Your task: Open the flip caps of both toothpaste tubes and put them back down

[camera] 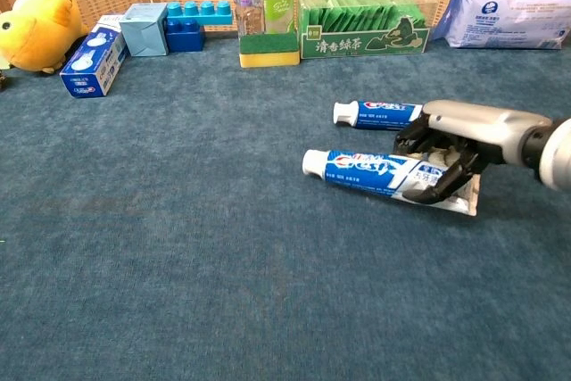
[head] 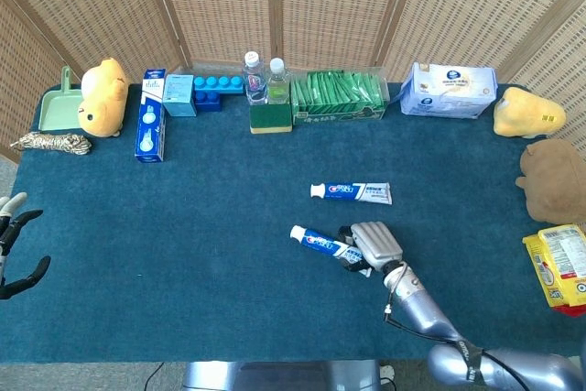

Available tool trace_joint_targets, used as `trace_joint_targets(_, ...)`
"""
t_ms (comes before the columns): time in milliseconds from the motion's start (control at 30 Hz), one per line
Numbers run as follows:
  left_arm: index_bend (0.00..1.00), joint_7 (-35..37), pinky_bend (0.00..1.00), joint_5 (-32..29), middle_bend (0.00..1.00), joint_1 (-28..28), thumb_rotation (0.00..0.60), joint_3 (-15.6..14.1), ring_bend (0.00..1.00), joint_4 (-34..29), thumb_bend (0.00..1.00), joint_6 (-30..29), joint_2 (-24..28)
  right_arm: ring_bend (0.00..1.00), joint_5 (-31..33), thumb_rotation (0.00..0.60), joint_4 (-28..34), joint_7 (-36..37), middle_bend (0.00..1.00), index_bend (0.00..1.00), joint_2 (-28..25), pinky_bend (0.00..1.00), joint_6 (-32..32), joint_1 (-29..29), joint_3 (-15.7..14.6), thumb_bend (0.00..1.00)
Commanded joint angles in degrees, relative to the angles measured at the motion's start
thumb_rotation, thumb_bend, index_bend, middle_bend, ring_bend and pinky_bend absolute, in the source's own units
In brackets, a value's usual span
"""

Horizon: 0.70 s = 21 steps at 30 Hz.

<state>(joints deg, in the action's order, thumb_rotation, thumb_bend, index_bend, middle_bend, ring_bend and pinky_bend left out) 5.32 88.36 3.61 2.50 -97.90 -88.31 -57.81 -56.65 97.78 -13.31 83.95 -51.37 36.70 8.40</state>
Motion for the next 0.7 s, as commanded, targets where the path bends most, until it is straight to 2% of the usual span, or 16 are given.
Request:
trace_joint_targets(33, 0.19, -0.7, 0.0, 0.2, 0.08, 0.5, 0.6, 0.2, 0.05, -0.5, 0.29, 0.5, 0.1, 0.67, -2.5, 0.6, 2.5, 10.3, 0.73, 0.96, -5.3, 0.62, 6.0, -0.7, 2.3, 0.44)
trace_joint_targets(167, 0.19, -1.6, 0.03, 0.6, 0.08, 1.4, 0.6, 0.2, 0.06, -1.3, 0.29, 1.6, 0.0, 0.68, -4.6, 0.6, 3.1, 18.7, 0.74, 0.96, -7.8, 0.62, 9.3, -1.4, 3.6, 0.44)
trace_joint_targets(333, 0.2, -3.0, 0.14, 1.6, 0.1, 3.3, 0.6, 0.3, 0.1, -2.3, 0.29, 4.1, -0.1, 0.69, -8.9, 0.6, 3.3, 28.7, 0.74, 0.96, -10.9, 0.64, 13.4, -2.1, 4.6, 0.44)
trace_joint_targets(500, 0.21, -4.5, 0.22, 2.9, 0.12, 6.2, 0.6, 0.5, 0.13, -3.4, 0.29, 7.6, -0.4, 0.7, -13.2, 0.6, 4.5, 35.2, 0.74, 0.96, -12.9, 0.64, 14.6, -2.9, 4.7, 0.44)
trace_joint_targets(700, 0.24, -7.0, 0.24, 2.7, 0.12, 9.9, 0.6, 1.1, 0.13, -5.1, 0.29, 12.5, -1.5, 0.7, -17.8, 0.6, 5.3, 41.2, 0.74, 0.96, -14.3, 0.64, 15.4, -3.1, 4.5, 0.44)
